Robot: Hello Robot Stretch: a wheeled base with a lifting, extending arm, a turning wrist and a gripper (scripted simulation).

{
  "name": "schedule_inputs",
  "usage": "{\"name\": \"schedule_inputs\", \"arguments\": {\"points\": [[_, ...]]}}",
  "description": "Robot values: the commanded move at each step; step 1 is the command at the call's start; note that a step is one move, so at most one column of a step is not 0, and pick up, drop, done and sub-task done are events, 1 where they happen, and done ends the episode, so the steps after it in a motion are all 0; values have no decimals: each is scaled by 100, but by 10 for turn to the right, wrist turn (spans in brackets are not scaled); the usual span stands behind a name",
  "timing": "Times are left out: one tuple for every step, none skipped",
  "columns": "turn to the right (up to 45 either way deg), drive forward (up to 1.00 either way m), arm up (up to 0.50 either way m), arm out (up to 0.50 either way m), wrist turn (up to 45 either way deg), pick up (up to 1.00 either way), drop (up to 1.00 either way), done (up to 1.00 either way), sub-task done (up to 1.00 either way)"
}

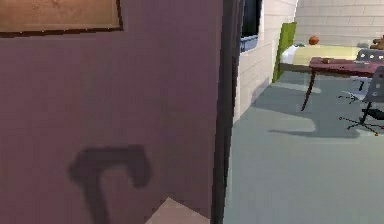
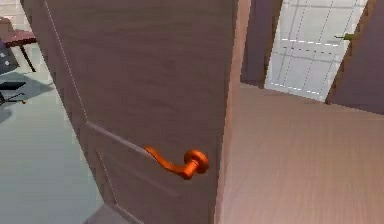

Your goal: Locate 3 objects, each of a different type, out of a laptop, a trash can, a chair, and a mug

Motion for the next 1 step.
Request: {"name": "schedule_inputs", "arguments": {"points": [[330,0,0,0,0,0,0,0,0]]}}
